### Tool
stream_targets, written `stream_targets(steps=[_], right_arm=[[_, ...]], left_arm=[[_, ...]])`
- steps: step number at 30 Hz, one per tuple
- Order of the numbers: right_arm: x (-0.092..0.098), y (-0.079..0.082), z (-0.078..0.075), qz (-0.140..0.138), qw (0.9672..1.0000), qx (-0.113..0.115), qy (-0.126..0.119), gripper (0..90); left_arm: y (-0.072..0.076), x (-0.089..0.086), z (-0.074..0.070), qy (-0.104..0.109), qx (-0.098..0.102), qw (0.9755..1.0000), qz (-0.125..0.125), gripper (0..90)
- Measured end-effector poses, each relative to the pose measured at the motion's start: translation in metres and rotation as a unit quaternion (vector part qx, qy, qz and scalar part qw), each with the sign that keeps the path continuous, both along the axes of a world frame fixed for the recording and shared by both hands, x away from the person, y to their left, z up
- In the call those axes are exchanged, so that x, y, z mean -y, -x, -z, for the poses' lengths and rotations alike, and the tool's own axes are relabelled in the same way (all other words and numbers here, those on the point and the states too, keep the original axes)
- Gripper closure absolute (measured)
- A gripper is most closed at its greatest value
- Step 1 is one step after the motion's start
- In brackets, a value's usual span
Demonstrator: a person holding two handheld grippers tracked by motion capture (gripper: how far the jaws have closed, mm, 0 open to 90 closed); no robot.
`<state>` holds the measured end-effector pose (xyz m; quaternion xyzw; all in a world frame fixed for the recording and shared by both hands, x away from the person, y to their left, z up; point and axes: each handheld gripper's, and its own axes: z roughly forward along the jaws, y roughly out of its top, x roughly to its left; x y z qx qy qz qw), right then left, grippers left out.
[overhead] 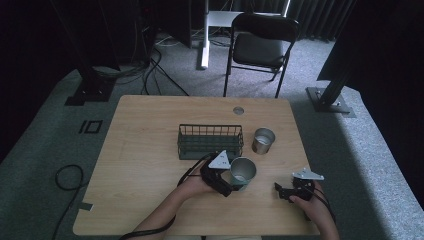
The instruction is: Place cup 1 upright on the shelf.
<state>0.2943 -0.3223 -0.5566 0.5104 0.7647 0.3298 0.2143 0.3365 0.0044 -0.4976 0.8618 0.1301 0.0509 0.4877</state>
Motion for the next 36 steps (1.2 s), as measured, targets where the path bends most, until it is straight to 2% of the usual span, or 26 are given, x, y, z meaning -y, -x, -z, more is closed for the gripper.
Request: stream_targets(steps=[17, 21, 25, 29, 35, 36], right_arm=[[0.000, 0.000, 0.000, 0.001, 1.0000, 0.000, -0.001, 11.6], [0.000, 0.000, 0.000, 0.001, 1.0000, 0.000, -0.001, 11.6], [0.000, 0.000, 0.000, 0.001, 1.0000, 0.000, -0.001, 11.6], [0.000, 0.000, 0.000, 0.001, 1.0000, 0.000, -0.001, 11.6], [0.000, 0.000, 0.000, 0.001, 1.0000, 0.000, -0.001, 11.6], [0.000, 0.000, 0.000, 0.001, 1.0000, 0.000, -0.001, 11.6]], left_arm=[[-0.004, 0.017, 0.002, 0.029, 0.015, 0.9995, -0.001, 3.3], [-0.004, 0.022, 0.004, 0.028, 0.015, 0.9995, 0.003, 3.3], [-0.003, 0.027, 0.005, 0.023, 0.027, 0.9994, 0.003, 3.3], [-0.003, 0.033, 0.006, 0.026, 0.034, 0.9991, 0.001, 3.3], [-0.003, 0.038, 0.007, 0.024, 0.032, 0.9992, 0.001, 3.7], [-0.003, 0.038, 0.007, 0.024, 0.035, 0.9991, 0.000, 6.1]])
